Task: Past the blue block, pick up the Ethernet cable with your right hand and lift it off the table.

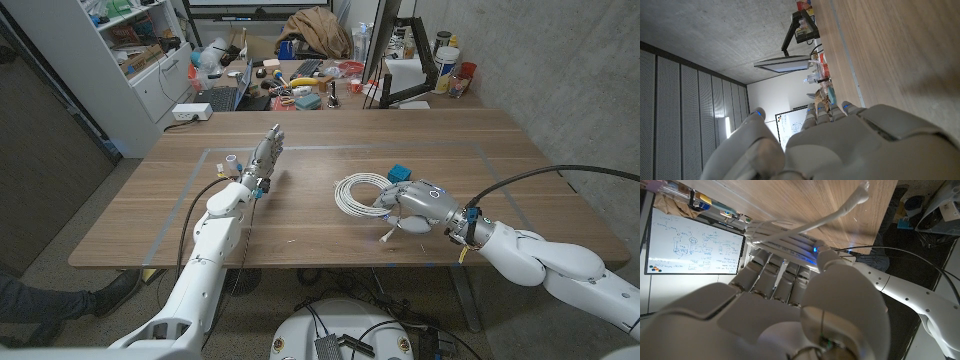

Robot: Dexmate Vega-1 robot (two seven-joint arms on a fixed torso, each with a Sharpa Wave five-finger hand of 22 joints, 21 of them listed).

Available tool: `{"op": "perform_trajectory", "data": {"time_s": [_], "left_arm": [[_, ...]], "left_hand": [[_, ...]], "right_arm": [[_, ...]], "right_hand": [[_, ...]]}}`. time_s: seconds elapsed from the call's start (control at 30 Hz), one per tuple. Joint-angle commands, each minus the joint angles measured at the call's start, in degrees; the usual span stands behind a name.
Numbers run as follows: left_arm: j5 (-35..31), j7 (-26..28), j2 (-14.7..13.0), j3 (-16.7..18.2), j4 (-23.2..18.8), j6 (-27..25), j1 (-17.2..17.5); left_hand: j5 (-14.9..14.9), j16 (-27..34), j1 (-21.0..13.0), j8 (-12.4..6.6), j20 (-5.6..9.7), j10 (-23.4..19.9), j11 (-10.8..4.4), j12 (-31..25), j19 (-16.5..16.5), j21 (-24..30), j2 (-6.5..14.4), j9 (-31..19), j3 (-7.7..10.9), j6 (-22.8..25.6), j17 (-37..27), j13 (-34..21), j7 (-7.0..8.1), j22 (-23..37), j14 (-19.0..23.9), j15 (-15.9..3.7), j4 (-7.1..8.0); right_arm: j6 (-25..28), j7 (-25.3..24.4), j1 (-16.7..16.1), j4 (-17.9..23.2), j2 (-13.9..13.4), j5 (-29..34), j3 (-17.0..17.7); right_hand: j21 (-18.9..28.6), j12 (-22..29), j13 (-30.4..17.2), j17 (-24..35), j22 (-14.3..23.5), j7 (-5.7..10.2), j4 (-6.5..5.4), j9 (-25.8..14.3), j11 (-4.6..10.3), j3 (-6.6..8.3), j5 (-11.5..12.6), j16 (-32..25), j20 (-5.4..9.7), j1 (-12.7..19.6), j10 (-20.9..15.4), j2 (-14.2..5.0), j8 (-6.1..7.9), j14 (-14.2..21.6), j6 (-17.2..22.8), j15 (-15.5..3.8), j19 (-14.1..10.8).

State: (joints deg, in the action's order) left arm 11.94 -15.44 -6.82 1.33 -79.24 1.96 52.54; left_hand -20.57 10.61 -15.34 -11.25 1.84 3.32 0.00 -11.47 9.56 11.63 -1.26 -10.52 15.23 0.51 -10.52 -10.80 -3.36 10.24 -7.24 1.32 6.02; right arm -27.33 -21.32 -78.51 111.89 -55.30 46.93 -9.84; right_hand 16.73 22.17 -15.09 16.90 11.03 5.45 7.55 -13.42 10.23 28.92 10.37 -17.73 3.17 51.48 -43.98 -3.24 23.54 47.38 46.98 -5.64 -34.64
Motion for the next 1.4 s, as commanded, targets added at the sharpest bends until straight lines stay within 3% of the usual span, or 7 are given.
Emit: {"op": "perform_trajectory", "data": {"time_s": [0.03, 0.63, 1.4], "left_arm": [[-0.2, -0.3, 0.1, -0.2, 0.6, 0.4, -0.4], [0.6, -0.9, -0.5, 0.8, -0.4, 0.5, -0.1], [0.8, -1.2, -1.1, 1.2, -1.4, 0.4, 0.1]], "left_hand": [[-0.4, 0.2, -0.2, -0.16, 0.60, 0.4, 0.01, -0.2, 1.2, 0.0, 0.5, -0.2, -0.20, 0.3, -0.1, -0.1, -0.23, 0.2, -0.4, 0.03, -0.22], [-0.4, 0.2, -0.3, -0.15, 0.58, 0.4, 0.02, -0.2, 1.2, 0.0, 0.6, -0.2, -0.36, 0.4, -0.1, -0.1, -0.24, 0.2, -0.4, 0.08, -0.27], [-0.4, 0.2, -0.4, -0.06, 0.58, 0.3, -0.13, -0.2, 1.3, 0.0, 0.7, -0.2, -0.62, 0.2, -0.1, -0.1, -0.29, 0.2, -0.5, -0.26, -0.33]], "right_arm": [[-1.3, 1.8, -1.1, 2.7, 0.9, -0.9, 3.5], [-2.0, 5.1, 0.8, 4.7, 3.1, -0.5, 4.8], [-2.0, 8.8, 0.2, 8.1, 5.5, -1.9, 8.6]], "right_hand": [[-0.2, -0.2, -0.2, 0.2, 0.1, 5.32, -0.22, -0.3, -0.06, 0.03, 0.0, 0.3, 5.93, -0.2, 0.2, -0.72, 0.12, 0.4, 5.4, -7.34, -0.4], [-0.2, -0.2, -0.2, 0.3, 0.1, 5.41, -0.30, -0.1, 0.07, -0.16, -0.1, 0.4, 5.76, -0.5, 0.1, -0.87, -0.01, 0.7, 5.3, -7.35, -0.6], [-0.1, -0.1, -0.2, 0.6, 0.1, 5.22, 0.07, -0.3, 0.05, -0.13, -0.1, 0.2, 5.71, 0.0, -0.6, -1.22, 0.33, 1.6, 5.7, -7.55, -1.3]]}}
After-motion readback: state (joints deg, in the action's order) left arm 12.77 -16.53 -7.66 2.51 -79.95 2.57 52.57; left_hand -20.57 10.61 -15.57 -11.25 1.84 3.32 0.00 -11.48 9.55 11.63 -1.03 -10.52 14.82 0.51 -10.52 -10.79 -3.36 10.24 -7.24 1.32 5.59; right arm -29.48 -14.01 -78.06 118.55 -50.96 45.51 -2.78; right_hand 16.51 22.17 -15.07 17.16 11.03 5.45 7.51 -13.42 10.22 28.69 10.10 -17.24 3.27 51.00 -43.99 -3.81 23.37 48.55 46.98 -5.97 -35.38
